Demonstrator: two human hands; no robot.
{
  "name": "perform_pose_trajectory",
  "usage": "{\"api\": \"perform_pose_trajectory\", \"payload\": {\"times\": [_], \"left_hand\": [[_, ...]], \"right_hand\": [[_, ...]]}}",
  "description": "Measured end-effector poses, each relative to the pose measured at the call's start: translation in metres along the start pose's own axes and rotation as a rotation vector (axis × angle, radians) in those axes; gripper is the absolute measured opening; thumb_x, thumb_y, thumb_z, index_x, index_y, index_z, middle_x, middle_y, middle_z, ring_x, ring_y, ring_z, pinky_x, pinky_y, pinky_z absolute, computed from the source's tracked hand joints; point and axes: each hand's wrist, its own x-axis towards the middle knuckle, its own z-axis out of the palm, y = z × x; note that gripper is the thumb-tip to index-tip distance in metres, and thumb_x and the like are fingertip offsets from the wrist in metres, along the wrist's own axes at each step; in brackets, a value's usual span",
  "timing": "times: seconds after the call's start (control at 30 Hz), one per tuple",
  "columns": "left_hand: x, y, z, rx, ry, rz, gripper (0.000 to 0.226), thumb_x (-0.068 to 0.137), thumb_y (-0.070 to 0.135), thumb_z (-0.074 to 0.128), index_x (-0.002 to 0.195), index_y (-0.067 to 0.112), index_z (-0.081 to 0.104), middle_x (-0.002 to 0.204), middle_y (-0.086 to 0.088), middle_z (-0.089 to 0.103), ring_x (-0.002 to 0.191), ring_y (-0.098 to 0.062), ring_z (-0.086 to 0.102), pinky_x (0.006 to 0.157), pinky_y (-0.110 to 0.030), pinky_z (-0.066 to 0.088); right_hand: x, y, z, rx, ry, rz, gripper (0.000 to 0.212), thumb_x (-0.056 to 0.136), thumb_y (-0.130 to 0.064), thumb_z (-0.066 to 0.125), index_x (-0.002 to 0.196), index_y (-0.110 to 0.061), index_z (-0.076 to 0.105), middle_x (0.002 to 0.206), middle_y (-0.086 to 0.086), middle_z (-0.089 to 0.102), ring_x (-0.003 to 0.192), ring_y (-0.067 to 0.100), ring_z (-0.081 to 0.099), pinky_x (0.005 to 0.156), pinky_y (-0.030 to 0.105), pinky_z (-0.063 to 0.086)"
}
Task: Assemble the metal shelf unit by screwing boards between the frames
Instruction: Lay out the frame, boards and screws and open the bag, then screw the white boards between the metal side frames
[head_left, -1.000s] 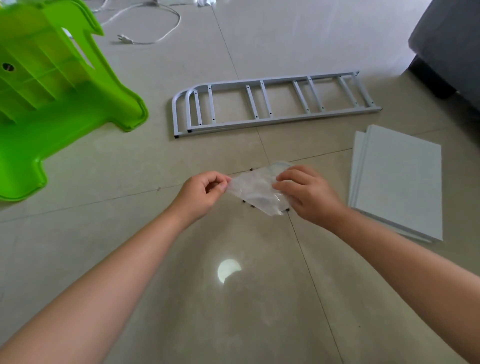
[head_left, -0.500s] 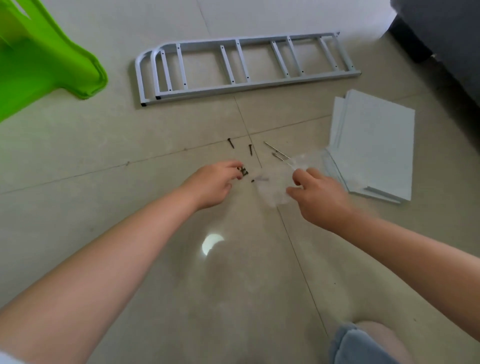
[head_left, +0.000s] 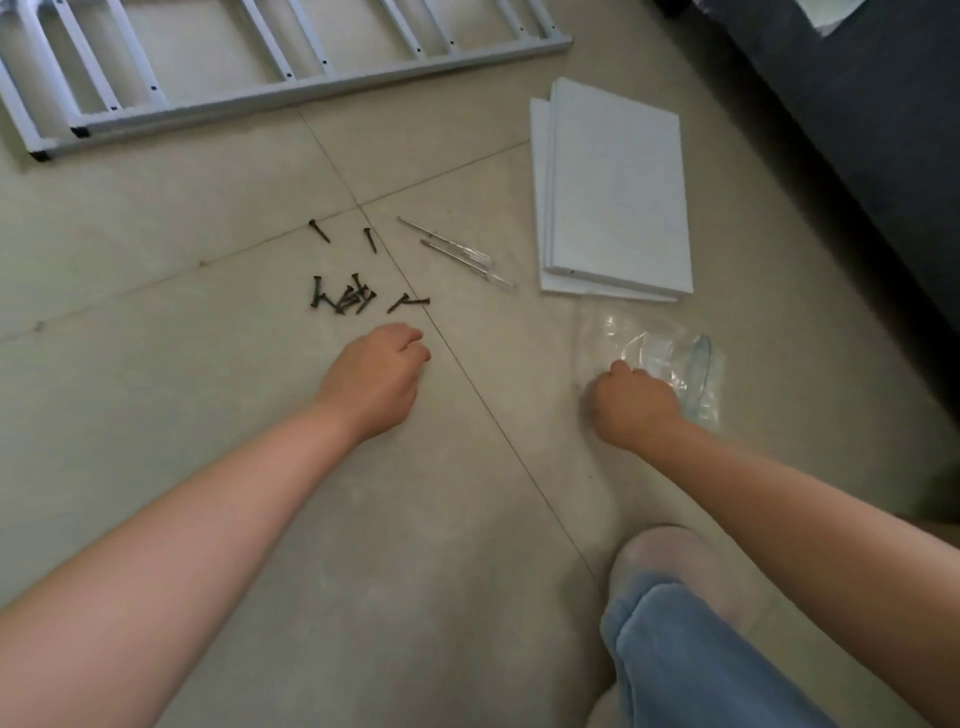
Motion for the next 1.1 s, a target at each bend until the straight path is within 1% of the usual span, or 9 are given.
{"api": "perform_pose_trajectory", "payload": {"times": [0.07, 0.23, 0.33, 0.5, 0.6, 0.67, 0.77, 0.93, 1.1], "left_hand": [[-0.001, -0.004, 0.004, 0.043, 0.011, 0.033, 0.028, 0.062, 0.005, 0.047, 0.076, -0.002, 0.070, 0.085, -0.022, 0.068, 0.075, -0.037, 0.068, 0.053, -0.045, 0.057], [-0.008, -0.019, 0.010, 0.038, 0.028, 0.062, 0.040, 0.068, 0.017, 0.033, 0.076, 0.002, 0.070, 0.087, -0.018, 0.069, 0.078, -0.034, 0.069, 0.059, -0.042, 0.057], [-0.012, -0.027, 0.005, 0.014, 0.039, 0.031, 0.035, 0.068, 0.012, 0.036, 0.075, 0.001, 0.069, 0.087, -0.020, 0.068, 0.078, -0.035, 0.068, 0.061, -0.044, 0.057], [-0.006, -0.029, -0.003, 0.018, 0.058, -0.025, 0.023, 0.058, -0.001, 0.053, 0.075, -0.005, 0.068, 0.088, -0.026, 0.065, 0.082, -0.043, 0.065, 0.066, -0.051, 0.054], [-0.002, -0.021, -0.003, 0.023, 0.074, -0.099, 0.026, 0.071, -0.006, 0.053, 0.093, -0.008, 0.066, 0.108, -0.029, 0.060, 0.105, -0.044, 0.056, 0.086, -0.049, 0.046], [0.002, -0.016, -0.002, 0.043, 0.051, -0.150, 0.032, 0.080, -0.001, 0.051, 0.110, -0.006, 0.061, 0.126, -0.025, 0.051, 0.121, -0.038, 0.043, 0.098, -0.044, 0.035], [0.004, -0.016, -0.005, 0.039, 0.073, -0.212, 0.033, 0.081, 0.001, 0.051, 0.112, -0.004, 0.060, 0.128, -0.022, 0.050, 0.123, -0.035, 0.042, 0.098, -0.041, 0.034], [-0.017, -0.039, -0.021, 0.046, 0.122, -0.332, 0.030, 0.072, -0.004, 0.060, 0.101, -0.006, 0.065, 0.112, -0.025, 0.060, 0.107, -0.039, 0.055, 0.087, -0.044, 0.045], [-0.058, -0.082, -0.051, 0.140, 0.170, -0.463, 0.027, 0.060, 0.009, 0.046, 0.072, 0.000, 0.068, 0.079, -0.019, 0.067, 0.072, -0.035, 0.066, 0.059, -0.039, 0.054]], "right_hand": [[0.006, -0.008, -0.001, 0.020, 0.042, -0.013, 0.027, 0.090, -0.008, 0.042, 0.115, -0.005, 0.053, 0.113, 0.010, 0.049, 0.103, 0.029, 0.053, 0.070, 0.032, 0.039], [0.007, -0.027, -0.015, 0.031, 0.086, -0.027, 0.026, 0.088, -0.002, 0.041, 0.114, -0.005, 0.048, 0.111, 0.012, 0.056, 0.099, 0.031, 0.059, 0.072, 0.032, 0.045], [0.006, -0.014, -0.020, 0.023, 0.093, 0.082, 0.032, 0.087, 0.000, 0.041, 0.119, -0.006, 0.039, 0.113, 0.013, 0.057, 0.101, 0.031, 0.060, 0.074, 0.034, 0.046], [-0.001, 0.021, -0.012, 0.172, -0.019, 0.384, 0.029, 0.090, -0.003, 0.042, 0.118, -0.002, 0.045, 0.120, 0.018, 0.054, 0.111, 0.034, 0.054, 0.088, 0.038, 0.045], [-0.002, 0.014, -0.011, 0.175, -0.138, 0.433, 0.031, 0.088, -0.007, 0.046, 0.118, -0.003, 0.051, 0.124, 0.016, 0.052, 0.113, 0.033, 0.054, 0.089, 0.038, 0.047], [0.002, 0.002, -0.022, 0.076, -0.138, 0.444, 0.036, 0.087, -0.009, 0.048, 0.122, -0.003, 0.051, 0.128, 0.015, 0.048, 0.116, 0.033, 0.051, 0.089, 0.042, 0.049], [0.015, -0.021, -0.051, -0.065, -0.046, 0.304, 0.038, 0.087, -0.011, 0.048, 0.125, -0.007, 0.051, 0.131, 0.013, 0.046, 0.119, 0.030, 0.047, 0.092, 0.040, 0.047], [0.039, -0.081, -0.095, 0.034, 0.158, -0.018, 0.035, 0.087, -0.009, 0.045, 0.122, -0.008, 0.051, 0.123, 0.011, 0.051, 0.117, 0.028, 0.048, 0.089, 0.034, 0.042], [0.052, -0.153, -0.144, 0.039, 0.278, -0.342, 0.028, 0.088, -0.010, 0.042, 0.114, -0.006, 0.053, 0.119, 0.012, 0.052, 0.113, 0.030, 0.049, 0.085, 0.035, 0.043]]}}
